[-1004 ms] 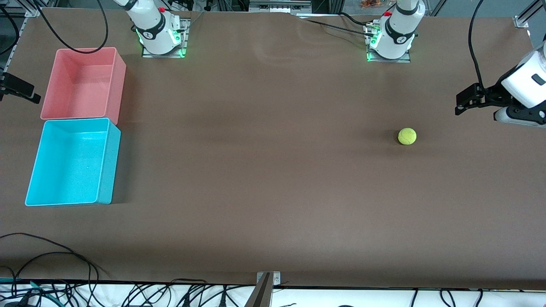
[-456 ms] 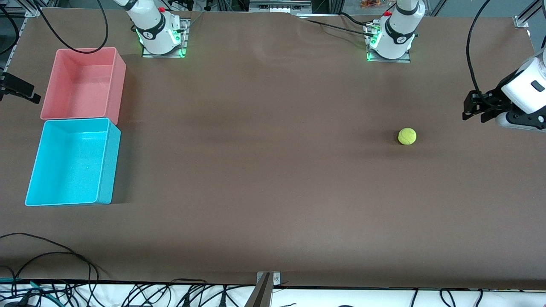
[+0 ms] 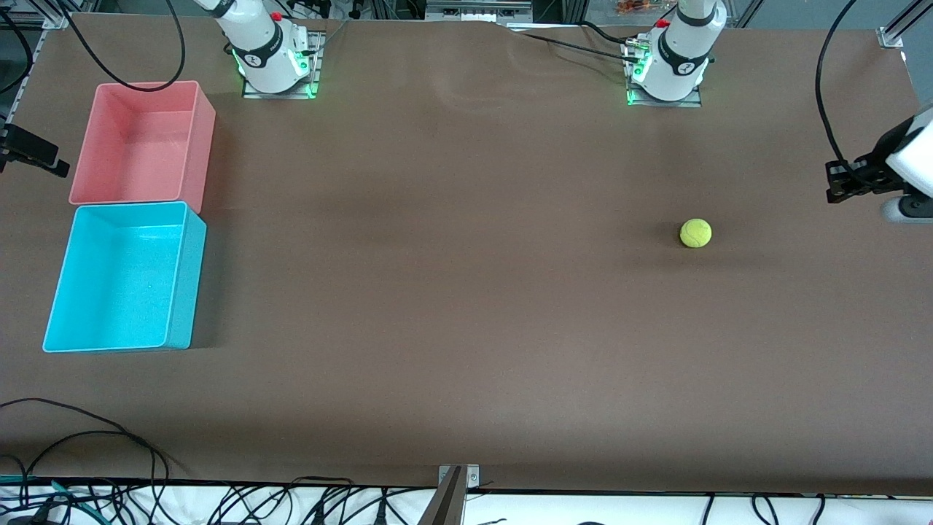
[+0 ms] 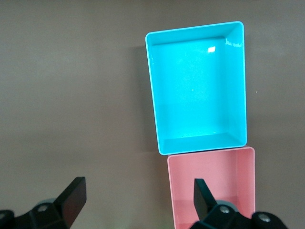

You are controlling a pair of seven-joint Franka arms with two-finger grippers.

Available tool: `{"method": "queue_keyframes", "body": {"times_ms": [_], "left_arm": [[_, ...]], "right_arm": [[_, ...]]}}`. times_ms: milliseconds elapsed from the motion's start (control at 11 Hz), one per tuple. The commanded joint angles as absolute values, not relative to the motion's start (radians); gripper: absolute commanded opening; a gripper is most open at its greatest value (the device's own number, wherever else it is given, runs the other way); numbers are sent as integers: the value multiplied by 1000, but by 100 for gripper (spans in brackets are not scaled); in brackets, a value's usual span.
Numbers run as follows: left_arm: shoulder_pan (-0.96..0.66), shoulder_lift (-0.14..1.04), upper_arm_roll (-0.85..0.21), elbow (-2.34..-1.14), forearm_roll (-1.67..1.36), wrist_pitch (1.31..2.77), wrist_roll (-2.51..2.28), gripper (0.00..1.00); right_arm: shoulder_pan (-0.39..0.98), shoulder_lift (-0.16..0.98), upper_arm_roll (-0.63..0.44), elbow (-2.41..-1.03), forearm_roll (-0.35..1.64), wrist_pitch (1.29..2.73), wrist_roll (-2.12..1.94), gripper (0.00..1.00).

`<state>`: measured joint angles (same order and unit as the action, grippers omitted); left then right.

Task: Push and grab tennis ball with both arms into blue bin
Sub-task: 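Move the left gripper down beside the tennis ball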

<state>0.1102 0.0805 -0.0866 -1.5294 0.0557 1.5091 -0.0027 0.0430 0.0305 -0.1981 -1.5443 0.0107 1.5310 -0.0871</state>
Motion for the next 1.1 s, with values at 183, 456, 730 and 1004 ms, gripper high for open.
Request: {"method": "queue_keyframes", "body": {"times_ms": [183,456,730,1004], "left_arm": [[178,110,-92,-1555,-20,1477,-643,0],[176,117,-95,-1587,-25,1506,-947,0],[190,74,-95,-1795,-29,1720,-1020,0],[218,37,-98,-2017,-29,1937,-1085,0]], "right_arm": [[41,26,-198,-1528,6,1511,-89,100],[41,26,-198,-1528,6,1511,-90,100],[41,26,-196,-1528,6,1511,-91,100],[43,26,-196,-1528,6,1511,-89,100]]}}
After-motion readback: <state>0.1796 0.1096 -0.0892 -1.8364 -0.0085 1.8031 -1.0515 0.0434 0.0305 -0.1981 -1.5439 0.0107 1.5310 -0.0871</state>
